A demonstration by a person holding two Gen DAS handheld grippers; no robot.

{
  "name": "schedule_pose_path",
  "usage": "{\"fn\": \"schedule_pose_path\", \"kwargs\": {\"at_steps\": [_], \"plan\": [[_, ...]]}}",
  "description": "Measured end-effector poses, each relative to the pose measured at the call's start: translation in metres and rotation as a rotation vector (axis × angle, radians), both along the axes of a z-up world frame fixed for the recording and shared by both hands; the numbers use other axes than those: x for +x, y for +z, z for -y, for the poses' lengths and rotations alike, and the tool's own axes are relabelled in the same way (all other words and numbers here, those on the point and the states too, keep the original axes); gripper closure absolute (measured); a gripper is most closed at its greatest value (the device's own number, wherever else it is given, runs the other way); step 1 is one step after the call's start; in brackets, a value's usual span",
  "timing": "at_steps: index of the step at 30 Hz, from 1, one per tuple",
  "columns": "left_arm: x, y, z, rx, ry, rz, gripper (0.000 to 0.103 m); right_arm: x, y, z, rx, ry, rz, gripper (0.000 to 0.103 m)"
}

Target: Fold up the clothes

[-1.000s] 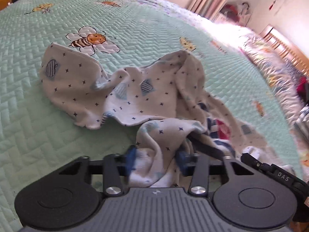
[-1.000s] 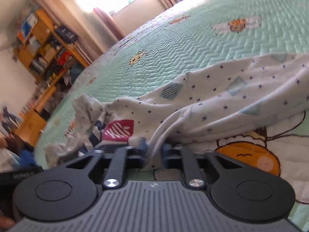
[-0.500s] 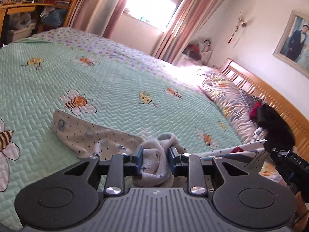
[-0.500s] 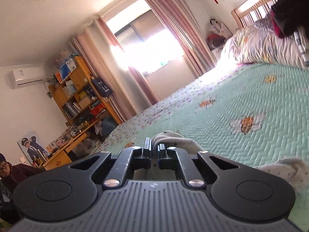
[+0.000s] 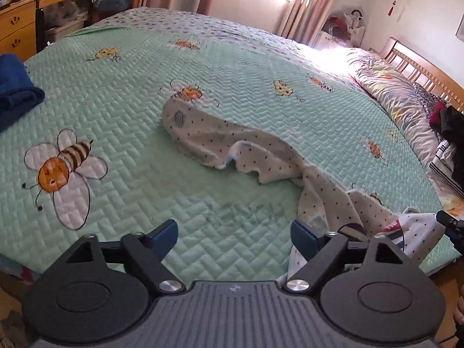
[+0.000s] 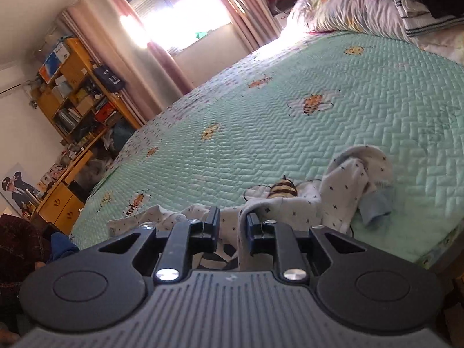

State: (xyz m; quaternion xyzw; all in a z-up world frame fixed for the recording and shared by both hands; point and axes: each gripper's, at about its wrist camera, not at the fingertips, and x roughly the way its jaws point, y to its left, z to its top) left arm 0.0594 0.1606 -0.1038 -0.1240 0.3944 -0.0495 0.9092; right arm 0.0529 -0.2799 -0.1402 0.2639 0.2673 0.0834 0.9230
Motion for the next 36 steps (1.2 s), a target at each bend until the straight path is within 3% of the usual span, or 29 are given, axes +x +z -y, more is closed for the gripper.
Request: {"fn": "schedule_pose_path", "kwargs": {"at_steps": [2, 7, 15, 17, 19, 20, 21, 22, 23, 27, 29, 31, 34, 36], "plan": [[0.018, 0.000, 0.016, 0.001, -0.023, 0.002, 0.004, 0.008, 0.009, -0.007, -0.030, 0.010, 0.037, 0.069], [0.074, -0.025, 0.069, -0.012, -0.122, -0.064, 0.004, 0.015, 0.019, -0.009, -0.079, -0.023, 0.093, 0.068], [0.156, -0.087, 0.116, -0.072, -0.135, -0.215, 0.011, -0.008, -0.013, 0.016, -0.092, -0.048, -0.008, 0.067], [0.167, -0.095, 0.117, -0.106, -0.107, -0.237, 0.018, -0.016, -0.017, 0.023, -0.076, -0.047, -0.004, 0.067], [0.174, -0.100, 0.121, -0.115, -0.096, -0.250, 0.031, -0.022, -0.019, 0.030, -0.045, -0.031, 0.019, 0.067], [0.175, -0.101, 0.123, -0.108, -0.095, -0.244, 0.035, -0.026, -0.018, 0.034, -0.030, -0.021, 0.035, 0.066], [0.175, -0.100, 0.125, -0.111, -0.100, -0.234, 0.049, -0.029, -0.017, 0.039, -0.018, -0.013, 0.049, 0.065], [0.173, -0.100, 0.126, -0.136, -0.113, -0.227, 0.072, -0.032, -0.017, 0.043, -0.006, -0.004, 0.064, 0.064], [0.171, -0.099, 0.125, -0.171, -0.126, -0.219, 0.081, -0.037, -0.015, 0.049, 0.009, -0.001, 0.080, 0.062], [0.147, -0.084, 0.117, -0.208, -0.169, -0.077, 0.088, -0.051, -0.003, 0.072, 0.077, -0.050, 0.165, 0.057], [0.136, -0.075, 0.110, -0.233, -0.178, -0.013, 0.089, -0.050, 0.005, 0.075, 0.091, -0.080, 0.200, 0.046], [0.120, -0.064, 0.097, -0.254, -0.166, 0.035, 0.089, -0.042, 0.007, 0.070, 0.098, -0.071, 0.199, 0.044], [0.082, -0.045, 0.062, -0.287, -0.147, 0.088, 0.089, -0.034, 0.009, 0.055, 0.097, -0.034, 0.203, 0.044], [0.051, -0.041, 0.034, -0.274, -0.128, 0.077, 0.085, -0.033, 0.011, 0.044, 0.078, 0.005, 0.219, 0.044]]}}
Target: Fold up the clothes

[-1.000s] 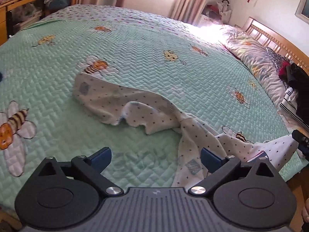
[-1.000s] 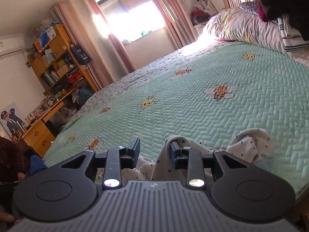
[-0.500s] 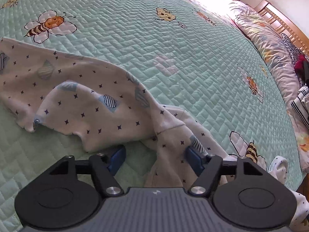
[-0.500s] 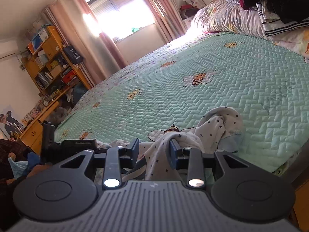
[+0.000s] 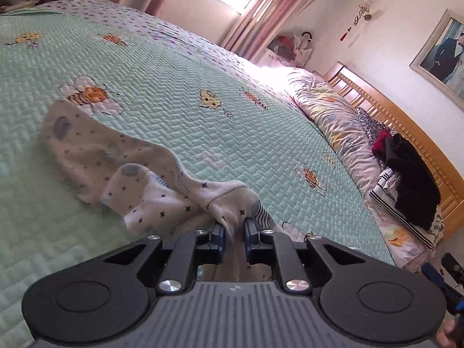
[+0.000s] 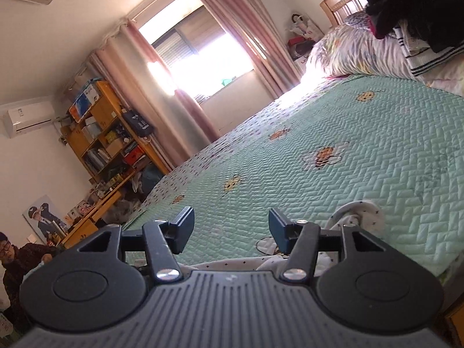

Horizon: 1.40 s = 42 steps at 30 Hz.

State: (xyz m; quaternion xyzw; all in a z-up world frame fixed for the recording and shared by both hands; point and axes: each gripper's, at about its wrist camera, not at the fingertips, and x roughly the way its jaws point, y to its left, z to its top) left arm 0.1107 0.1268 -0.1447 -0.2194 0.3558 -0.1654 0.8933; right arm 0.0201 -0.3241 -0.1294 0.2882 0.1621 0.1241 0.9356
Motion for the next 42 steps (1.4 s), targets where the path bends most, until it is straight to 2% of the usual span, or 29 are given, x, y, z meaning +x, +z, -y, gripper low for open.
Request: {"fn": "schedule_pose_path", "kwargs": {"at_steps": [2, 6, 8, 10, 13, 18, 21, 25, 29, 32, 37, 38, 39, 42], "plan": [[-0.026, -0.006, -0.024, 0.027, 0.022, -0.058, 0.076, 0.001, 0.000, -0.012, -0.036, 0.036, 0.004, 0.042], [-0.061, -0.025, -0.065, 0.085, 0.060, -0.164, 0.075, 0.013, -0.006, -0.031, -0.058, 0.083, -0.030, 0.042], [-0.065, -0.014, -0.069, 0.086, 0.056, -0.125, 0.072, 0.023, -0.005, -0.043, -0.086, 0.111, -0.045, 0.042], [-0.063, 0.000, -0.067, 0.091, 0.042, -0.073, 0.058, 0.038, -0.003, -0.055, -0.153, 0.132, -0.072, 0.042], [-0.042, 0.024, -0.044, 0.116, -0.006, 0.007, 0.042, 0.073, -0.005, -0.066, -0.263, 0.136, -0.160, 0.041], [0.011, 0.033, 0.012, 0.158, -0.116, 0.043, 0.041, 0.128, -0.037, -0.061, -0.271, 0.202, -0.369, 0.041], [0.036, 0.024, 0.045, 0.206, -0.180, 0.023, 0.041, 0.118, -0.056, -0.068, -0.337, 0.263, -0.492, 0.042], [0.048, -0.002, 0.074, 0.306, -0.261, -0.042, 0.041, 0.057, -0.067, -0.076, -0.369, 0.401, -0.555, 0.042], [0.036, -0.033, 0.082, 0.350, -0.311, -0.117, 0.041, 0.012, -0.074, -0.072, -0.314, 0.419, -0.572, 0.042], [0.026, -0.043, 0.075, 0.337, -0.322, -0.137, 0.041, 0.005, -0.062, -0.061, -0.258, 0.387, -0.501, 0.042], [0.027, -0.039, 0.073, 0.343, -0.316, -0.137, 0.040, 0.030, -0.030, -0.048, -0.182, 0.346, -0.316, 0.038], [0.028, -0.039, 0.074, 0.346, -0.313, -0.139, 0.040, 0.042, -0.029, -0.046, -0.187, 0.336, -0.307, 0.033], [0.028, -0.040, 0.076, 0.349, -0.312, -0.144, 0.040, 0.055, -0.032, -0.046, -0.194, 0.329, -0.311, 0.032], [0.025, -0.043, 0.075, 0.350, -0.307, -0.149, 0.039, 0.094, -0.057, -0.050, -0.201, 0.371, -0.404, 0.032]]}}
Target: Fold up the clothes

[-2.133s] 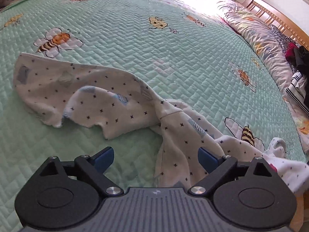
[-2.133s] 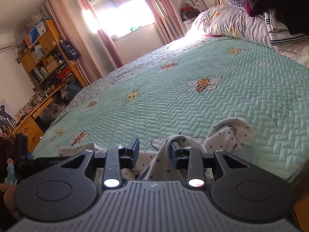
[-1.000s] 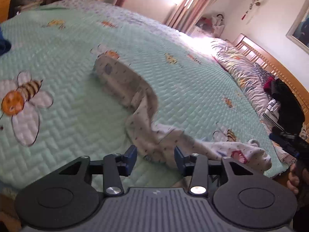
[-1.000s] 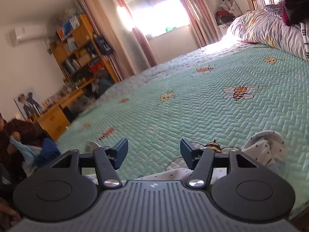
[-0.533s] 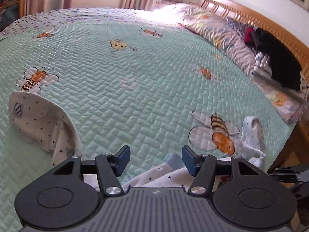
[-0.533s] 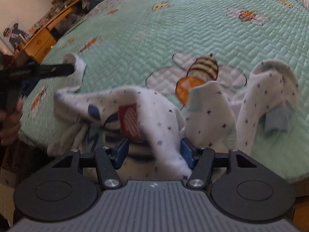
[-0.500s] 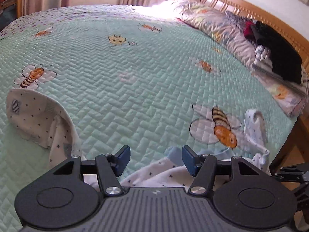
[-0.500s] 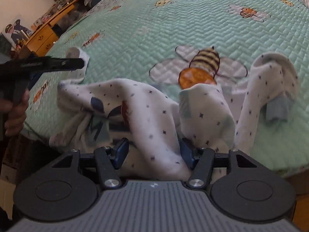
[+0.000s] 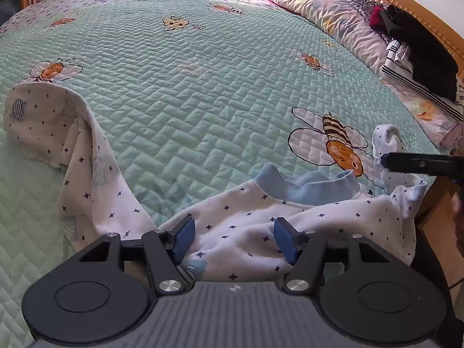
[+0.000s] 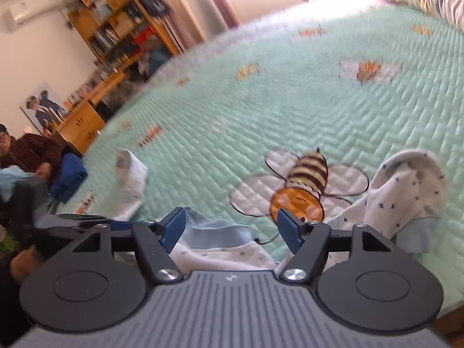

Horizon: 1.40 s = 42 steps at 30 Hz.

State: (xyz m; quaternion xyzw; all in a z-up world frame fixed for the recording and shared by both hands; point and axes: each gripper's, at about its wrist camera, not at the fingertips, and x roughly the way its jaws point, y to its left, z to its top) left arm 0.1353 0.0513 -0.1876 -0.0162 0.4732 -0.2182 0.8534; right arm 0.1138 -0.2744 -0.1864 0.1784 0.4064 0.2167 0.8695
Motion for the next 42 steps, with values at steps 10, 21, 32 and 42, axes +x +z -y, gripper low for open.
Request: {"fn": "schedule_pose_path", "kwargs": {"at_steps": [10, 21, 32, 42], "plan": [[-0.008, -0.003, -0.010, -0.035, 0.023, 0.010, 0.037, -0.008, -0.033, -0.021, -0.135, 0.139, -0.014, 0.089], [-0.004, 0.013, -0.016, -0.068, 0.041, 0.059, 0.037, -0.006, 0.052, -0.041, -0.265, 0.144, 0.365, 0.094], [0.013, 0.047, -0.027, -0.122, 0.106, 0.172, 0.031, -0.020, 0.133, -0.050, -0.463, 0.091, 0.775, 0.093], [0.018, 0.031, 0.005, 0.065, 0.002, 0.208, 0.031, -0.067, 0.003, -0.061, -0.689, 0.096, 0.594, 0.093]]}}
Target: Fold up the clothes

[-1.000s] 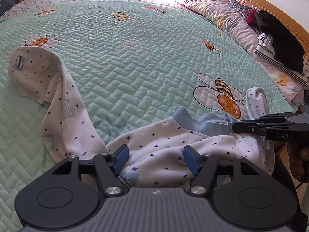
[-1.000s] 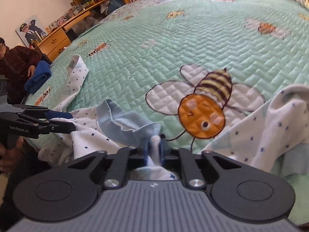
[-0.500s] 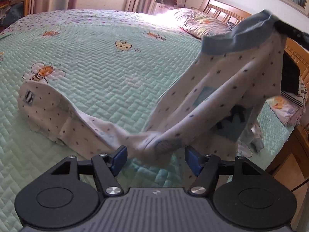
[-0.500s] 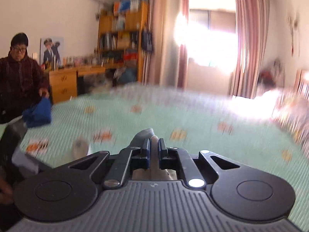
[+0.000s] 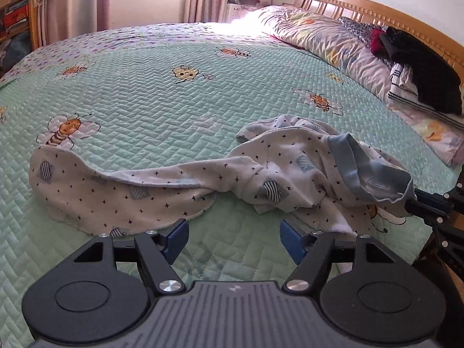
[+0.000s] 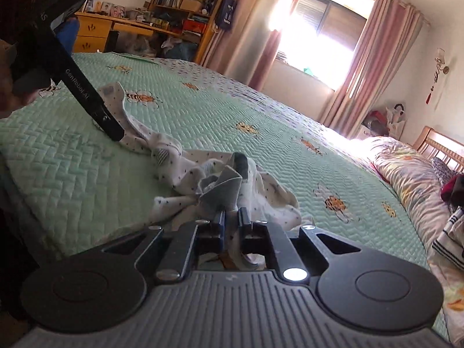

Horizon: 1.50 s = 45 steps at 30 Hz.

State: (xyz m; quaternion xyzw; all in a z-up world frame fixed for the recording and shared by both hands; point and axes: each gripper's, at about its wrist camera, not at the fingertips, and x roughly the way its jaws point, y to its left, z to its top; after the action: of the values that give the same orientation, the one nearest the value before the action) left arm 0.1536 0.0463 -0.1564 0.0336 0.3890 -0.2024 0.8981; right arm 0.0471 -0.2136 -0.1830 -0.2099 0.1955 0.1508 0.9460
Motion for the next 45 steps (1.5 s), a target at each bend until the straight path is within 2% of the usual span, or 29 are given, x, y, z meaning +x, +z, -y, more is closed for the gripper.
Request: {"fn": "schedule_pose_path", "kwargs": {"at_steps": [3, 8, 10, 12, 14, 16, 17, 18, 19, 23, 28, 30, 32, 35, 39, 44, 45], "plan": [[0.006, 0.005, 0.020, 0.053, -0.062, 0.050, 0.031, 0.001, 0.000, 0.004, 0.008, -0.024, 0.021, 0.085], [0.024, 0.013, 0.060, 0.146, -0.236, 0.187, 0.029, 0.006, -0.006, 0.005, -0.012, -0.010, 0.015, 0.062], [0.034, 0.015, 0.073, 0.138, -0.337, 0.228, 0.017, 0.009, -0.009, 0.006, 0.007, 0.001, -0.005, 0.052], [0.044, 0.016, 0.081, 0.120, -0.422, 0.264, 0.010, 0.011, -0.010, 0.008, 0.042, 0.007, -0.013, 0.051], [0.055, 0.015, 0.088, 0.109, -0.476, 0.284, 0.002, 0.013, -0.013, 0.009, 0.055, 0.021, -0.015, 0.053], [0.066, 0.014, 0.095, 0.116, -0.516, 0.294, 0.001, 0.016, -0.016, 0.010, 0.055, 0.037, -0.029, 0.057], [0.071, 0.012, 0.099, 0.127, -0.539, 0.294, 0.001, 0.017, -0.017, 0.010, 0.059, 0.044, -0.046, 0.076], [0.076, 0.009, 0.104, 0.142, -0.569, 0.282, 0.001, 0.020, -0.018, 0.011, 0.066, 0.051, -0.066, 0.088], [0.081, 0.005, 0.108, 0.159, -0.603, 0.262, 0.001, 0.021, -0.018, 0.013, 0.076, 0.055, -0.079, 0.092], [0.097, -0.019, 0.119, 0.253, -0.719, 0.211, 0.001, 0.019, -0.015, 0.021, 0.104, 0.054, -0.074, 0.092], [0.121, -0.030, 0.116, 0.144, -0.766, 0.109, 0.001, 0.019, -0.011, 0.032, 0.136, 0.032, -0.072, 0.092], [0.124, -0.034, 0.120, 0.127, -0.797, 0.070, 0.002, 0.019, -0.010, 0.037, 0.139, 0.001, -0.064, 0.092], [0.120, -0.038, 0.124, 0.143, -0.823, 0.066, 0.008, 0.022, -0.008, 0.044, 0.146, -0.036, -0.061, 0.092], [0.104, -0.038, 0.121, 0.155, -0.821, 0.134, 0.022, 0.024, -0.004, 0.052, 0.171, -0.091, -0.033, 0.092], [0.085, -0.032, 0.107, 0.125, -0.759, 0.214, 0.047, 0.024, 0.001, 0.053, 0.176, -0.140, 0.011, 0.092], [0.066, -0.023, 0.093, 0.136, -0.680, 0.289, 0.072, 0.027, 0.005, 0.045, 0.189, -0.153, 0.031, 0.092], [0.060, -0.018, 0.089, 0.137, -0.653, 0.316, 0.083, 0.026, 0.006, 0.042, 0.191, -0.155, 0.033, 0.092]]}}
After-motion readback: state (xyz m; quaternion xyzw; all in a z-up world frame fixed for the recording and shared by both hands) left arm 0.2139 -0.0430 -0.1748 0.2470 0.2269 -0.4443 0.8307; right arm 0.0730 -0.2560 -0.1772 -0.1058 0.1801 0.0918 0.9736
